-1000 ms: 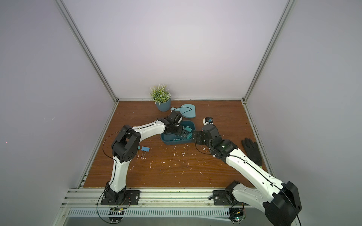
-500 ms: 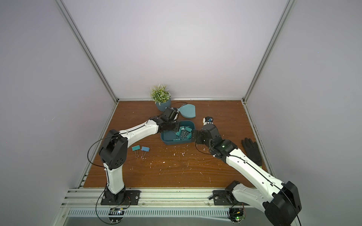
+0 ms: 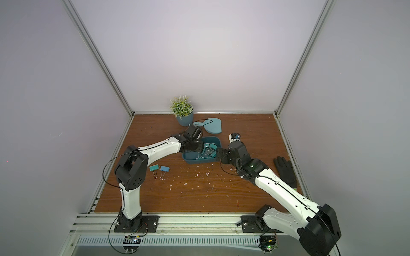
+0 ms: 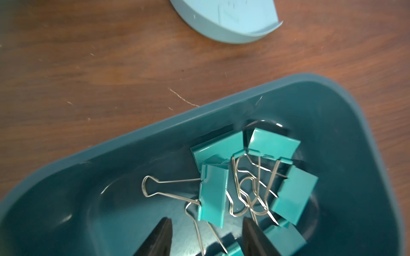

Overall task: Take out the binder clips from the storage box
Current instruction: Pick up the binder clip from the storage box.

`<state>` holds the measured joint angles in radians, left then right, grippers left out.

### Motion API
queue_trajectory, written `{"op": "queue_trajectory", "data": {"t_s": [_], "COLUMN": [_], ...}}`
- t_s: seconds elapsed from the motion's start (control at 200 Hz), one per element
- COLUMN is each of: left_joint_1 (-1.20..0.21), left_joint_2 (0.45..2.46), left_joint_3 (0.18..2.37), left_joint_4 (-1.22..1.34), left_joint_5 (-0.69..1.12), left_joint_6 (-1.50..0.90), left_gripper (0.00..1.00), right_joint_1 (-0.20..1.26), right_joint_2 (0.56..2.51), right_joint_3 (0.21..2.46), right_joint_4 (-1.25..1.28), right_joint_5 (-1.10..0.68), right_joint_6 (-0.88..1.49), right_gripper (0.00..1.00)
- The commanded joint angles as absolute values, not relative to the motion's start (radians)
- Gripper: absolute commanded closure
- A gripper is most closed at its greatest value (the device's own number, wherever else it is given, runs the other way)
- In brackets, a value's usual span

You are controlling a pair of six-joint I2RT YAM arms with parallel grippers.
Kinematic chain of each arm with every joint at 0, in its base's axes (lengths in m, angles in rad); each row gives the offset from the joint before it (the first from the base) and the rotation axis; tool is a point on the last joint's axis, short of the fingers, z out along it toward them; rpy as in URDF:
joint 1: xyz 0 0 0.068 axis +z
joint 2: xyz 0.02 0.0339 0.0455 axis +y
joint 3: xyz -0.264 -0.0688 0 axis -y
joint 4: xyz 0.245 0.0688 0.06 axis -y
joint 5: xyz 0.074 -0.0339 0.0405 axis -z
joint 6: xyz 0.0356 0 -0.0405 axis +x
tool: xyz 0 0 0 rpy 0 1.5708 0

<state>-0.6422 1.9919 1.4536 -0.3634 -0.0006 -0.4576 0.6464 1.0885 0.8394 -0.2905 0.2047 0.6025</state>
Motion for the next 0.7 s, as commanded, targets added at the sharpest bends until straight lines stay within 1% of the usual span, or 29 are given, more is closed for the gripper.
{"op": "queue_trajectory", "data": {"t_s": [0.0, 0.696], "left_joint_1": [-0.637, -0.640], "left_joint_2": [2.040, 2.165], "left_joint_3": [1.522, 1.573], "left_joint_4": [-0.383, -0.408], "left_joint_5": [0.028, 0.040], "left_joint_6": [-0.432, -0.430], "left_gripper": [0.46, 0.48], "right_joint_1": [0.643, 0.640], "right_joint_2": [1.066, 1.078], "right_joint_3": [0.843, 0.850], "right_joint_4": [-0.280, -0.286], "right_joint_5": [0.214, 0.230], "right_joint_6": [0.612, 0.607], "right_gripper": [0.01, 0.01]}}
